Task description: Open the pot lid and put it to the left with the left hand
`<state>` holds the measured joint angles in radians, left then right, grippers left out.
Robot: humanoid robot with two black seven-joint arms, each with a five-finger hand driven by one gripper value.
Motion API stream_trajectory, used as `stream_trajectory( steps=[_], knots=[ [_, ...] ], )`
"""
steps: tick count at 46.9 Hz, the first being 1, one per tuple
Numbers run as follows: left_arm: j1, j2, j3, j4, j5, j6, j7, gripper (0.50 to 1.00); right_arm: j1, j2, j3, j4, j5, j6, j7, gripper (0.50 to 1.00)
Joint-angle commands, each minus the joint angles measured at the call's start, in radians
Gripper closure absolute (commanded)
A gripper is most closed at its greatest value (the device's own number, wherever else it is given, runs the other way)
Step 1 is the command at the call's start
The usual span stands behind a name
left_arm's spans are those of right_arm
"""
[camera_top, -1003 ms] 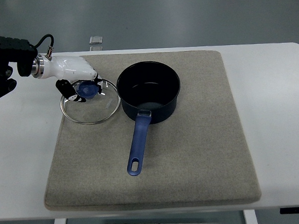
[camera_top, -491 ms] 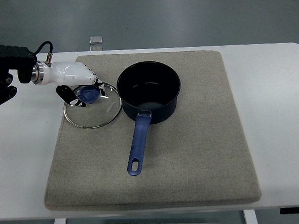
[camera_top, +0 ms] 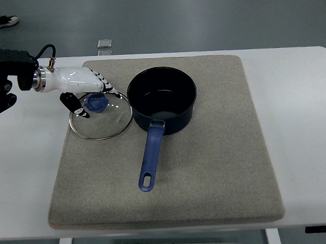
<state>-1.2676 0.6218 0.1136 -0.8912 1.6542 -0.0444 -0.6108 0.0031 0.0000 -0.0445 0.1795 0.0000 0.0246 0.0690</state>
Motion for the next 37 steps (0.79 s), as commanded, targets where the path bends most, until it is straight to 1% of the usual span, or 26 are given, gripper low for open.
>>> stream_trajectory(
  steps=[1, 14, 19, 24, 27, 28, 37],
  knots=[
    [-0.009, 0.003, -0.002, 0.0, -0.002, 0.0, 0.0, 0.613, 0.0, 0.0, 0.0, 0.0, 0.0, 0.0, 0.0, 0.583],
    [-0.032, 0.035, -0.063, -0.029, -0.01, -0.009, 0.0, 0.613, 0.0, 0.0, 0.0, 0.0, 0.0, 0.0, 0.0, 0.583],
    [-0.041, 0.035, -0.094, -0.029, -0.05, -0.009, 0.0, 0.613, 0.0, 0.0, 0.0, 0.0, 0.0, 0.0, 0.0, 0.585],
    [-0.038, 0.035, -0.13, -0.025, -0.169, -0.011, 0.0, 0.611, 0.0, 0.0, 0.0, 0.0, 0.0, 0.0, 0.0, 0.583],
    [-0.038, 0.027, -0.133, -0.022, -0.259, -0.009, 0.0, 0.581, 0.0, 0.0, 0.0, 0.0, 0.0, 0.0, 0.0, 0.583],
    [-0.038, 0.023, -0.137, -0.02, -0.292, -0.008, 0.0, 0.579, 0.0, 0.0, 0.0, 0.0, 0.0, 0.0, 0.0, 0.583],
    [-0.041, 0.015, -0.204, 0.026, -0.644, -0.003, 0.0, 0.585, 0.0, 0.0, 0.0, 0.0, 0.0, 0.0, 0.0, 0.583]
  ],
)
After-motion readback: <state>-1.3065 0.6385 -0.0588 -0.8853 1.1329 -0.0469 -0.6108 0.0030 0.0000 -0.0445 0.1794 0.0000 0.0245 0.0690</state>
